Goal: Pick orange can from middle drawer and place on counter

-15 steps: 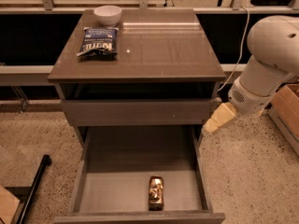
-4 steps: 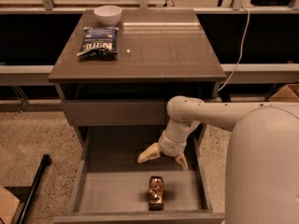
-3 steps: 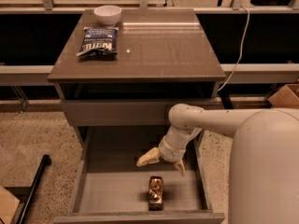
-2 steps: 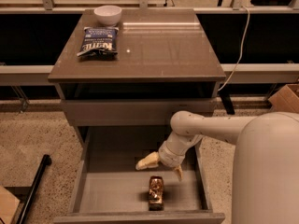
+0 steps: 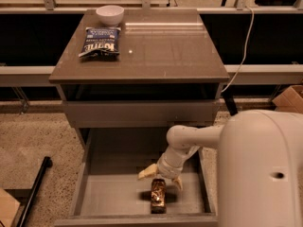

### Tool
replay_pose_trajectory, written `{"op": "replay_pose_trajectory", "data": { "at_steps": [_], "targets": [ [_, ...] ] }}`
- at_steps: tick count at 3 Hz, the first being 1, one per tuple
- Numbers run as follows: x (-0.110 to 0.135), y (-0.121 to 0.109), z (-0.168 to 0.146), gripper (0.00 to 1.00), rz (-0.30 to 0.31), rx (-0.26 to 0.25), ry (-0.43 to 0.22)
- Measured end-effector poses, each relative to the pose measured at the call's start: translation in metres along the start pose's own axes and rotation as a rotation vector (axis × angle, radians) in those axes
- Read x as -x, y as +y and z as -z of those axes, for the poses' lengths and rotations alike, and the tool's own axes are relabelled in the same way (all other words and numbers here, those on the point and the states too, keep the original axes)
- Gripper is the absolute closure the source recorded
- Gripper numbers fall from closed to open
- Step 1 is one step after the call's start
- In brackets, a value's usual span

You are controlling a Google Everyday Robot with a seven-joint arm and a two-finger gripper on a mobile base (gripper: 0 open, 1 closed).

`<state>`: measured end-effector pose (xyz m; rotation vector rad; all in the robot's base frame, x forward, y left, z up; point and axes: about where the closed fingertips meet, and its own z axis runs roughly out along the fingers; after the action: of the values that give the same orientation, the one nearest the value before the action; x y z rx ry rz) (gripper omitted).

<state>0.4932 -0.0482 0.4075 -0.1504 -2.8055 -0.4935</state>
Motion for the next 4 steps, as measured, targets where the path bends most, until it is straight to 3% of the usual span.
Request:
{"op": "replay_pose_trajectory", "data": {
  "at_steps": [1, 2, 4],
  "targets": [
    [0.002, -0.015, -0.025, 0.00, -0.125, -0.070, 0.028],
    [-0.004, -0.023, -0.041, 0.23, -0.231, -0.105, 0.058],
    [-0.002, -0.021, -0.028, 0.70, -0.289, -0.097, 0.033]
  ]
}}
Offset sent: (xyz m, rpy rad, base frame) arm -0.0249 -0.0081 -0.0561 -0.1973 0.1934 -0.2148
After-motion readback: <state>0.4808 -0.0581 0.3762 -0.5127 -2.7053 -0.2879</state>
